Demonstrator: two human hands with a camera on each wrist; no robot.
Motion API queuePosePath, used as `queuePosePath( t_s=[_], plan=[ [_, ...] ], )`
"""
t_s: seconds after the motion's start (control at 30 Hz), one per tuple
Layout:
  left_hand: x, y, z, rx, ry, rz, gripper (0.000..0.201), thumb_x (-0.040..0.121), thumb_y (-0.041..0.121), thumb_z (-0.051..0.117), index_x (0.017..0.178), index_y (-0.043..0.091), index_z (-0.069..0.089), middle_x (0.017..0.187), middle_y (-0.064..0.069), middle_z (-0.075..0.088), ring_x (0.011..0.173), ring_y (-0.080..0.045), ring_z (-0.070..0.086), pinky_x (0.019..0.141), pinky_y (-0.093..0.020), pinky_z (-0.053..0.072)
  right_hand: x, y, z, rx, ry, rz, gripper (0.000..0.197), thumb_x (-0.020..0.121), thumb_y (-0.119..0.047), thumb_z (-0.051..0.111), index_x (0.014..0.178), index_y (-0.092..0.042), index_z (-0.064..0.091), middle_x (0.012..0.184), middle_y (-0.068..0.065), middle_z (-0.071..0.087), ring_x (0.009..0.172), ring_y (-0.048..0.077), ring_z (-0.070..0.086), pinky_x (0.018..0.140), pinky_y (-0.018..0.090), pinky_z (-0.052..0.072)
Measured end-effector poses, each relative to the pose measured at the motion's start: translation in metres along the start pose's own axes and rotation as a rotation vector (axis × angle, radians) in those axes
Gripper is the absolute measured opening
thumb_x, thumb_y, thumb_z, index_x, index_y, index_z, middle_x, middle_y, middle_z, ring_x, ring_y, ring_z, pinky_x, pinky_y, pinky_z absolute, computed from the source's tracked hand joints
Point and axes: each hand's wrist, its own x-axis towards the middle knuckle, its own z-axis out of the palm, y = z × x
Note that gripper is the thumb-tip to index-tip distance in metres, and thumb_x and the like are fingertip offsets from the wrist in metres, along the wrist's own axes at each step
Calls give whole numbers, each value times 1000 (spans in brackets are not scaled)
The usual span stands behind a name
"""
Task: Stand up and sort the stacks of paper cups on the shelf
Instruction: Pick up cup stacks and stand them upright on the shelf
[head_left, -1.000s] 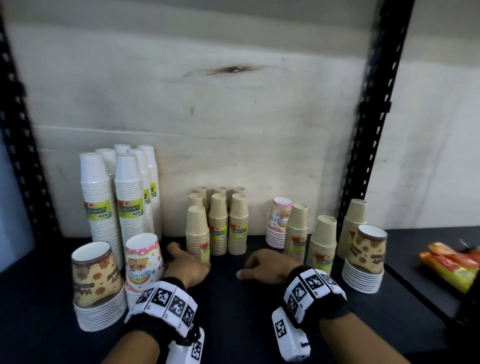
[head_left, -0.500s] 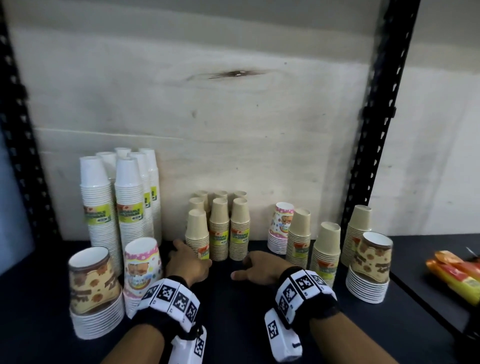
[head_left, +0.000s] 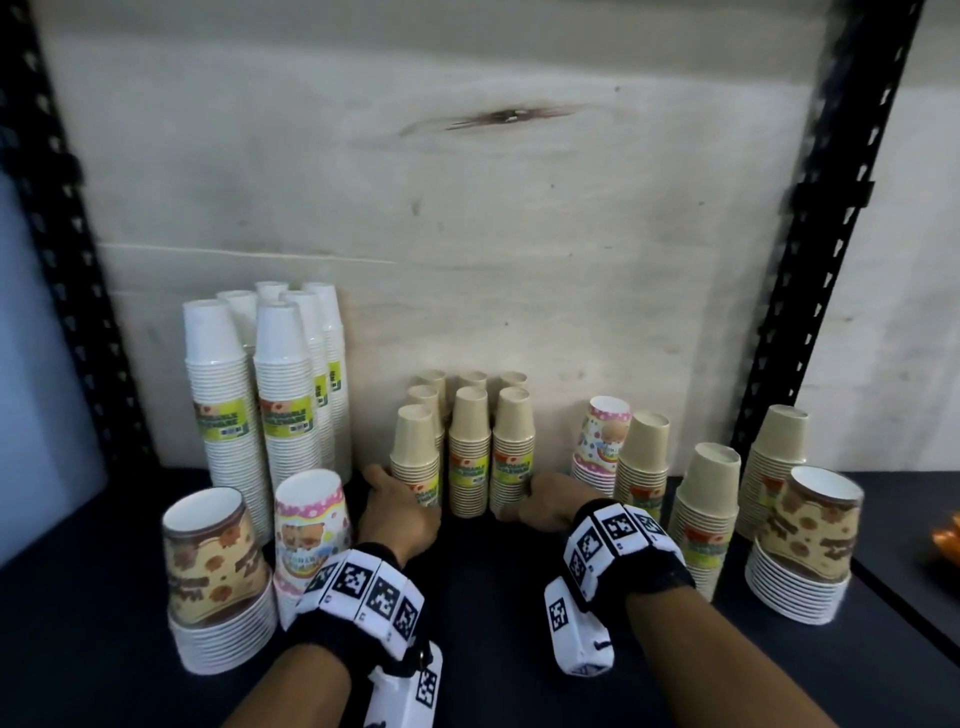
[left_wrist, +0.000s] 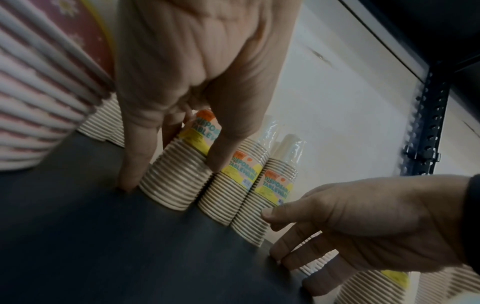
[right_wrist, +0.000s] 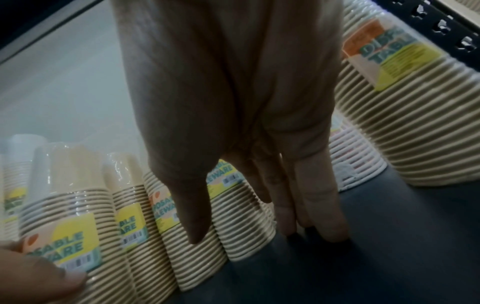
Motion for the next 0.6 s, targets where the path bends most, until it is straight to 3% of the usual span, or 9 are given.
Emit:
queuePosePath(
  t_s=[0.23,0.37,0.5,0.6],
  plan=[
    [0,-2,-2,-71,-37,-42,87,83,12,69,144,5,7,130,-17,53,115,-33,55,98,-40,45,-2,1,0,24,-3,-19,51,94,-38,60,138,-15,50,140,7,54,128,25,50,105,32,36],
    [-1,-4,-1,-90,-43,-48,84,80,8,68,142,5,11,136,-19,46,121,-34,49,104,-44,42,-2,-1,1,20,-11,-16,52,94,-38,59,140,-15,48,142,7,53,129,26,49,106,32,36],
    [-4,-2,-2,-60,-22,-41,84,81,9,69,144,3,14,142,-20,32,129,-34,40,107,-39,37,-2,-1,1,7,-13,-9,53,95,-39,58,140,-13,47,142,8,52,129,26,49,106,32,36],
    [-4,-2,-1,-59,-31,-38,84,81,10,69,144,1,15,142,-20,33,129,-34,40,107,-39,37,-2,-1,2,20,-11,-7,53,94,-39,59,139,-16,49,141,7,53,128,25,50,105,32,37]
  ],
)
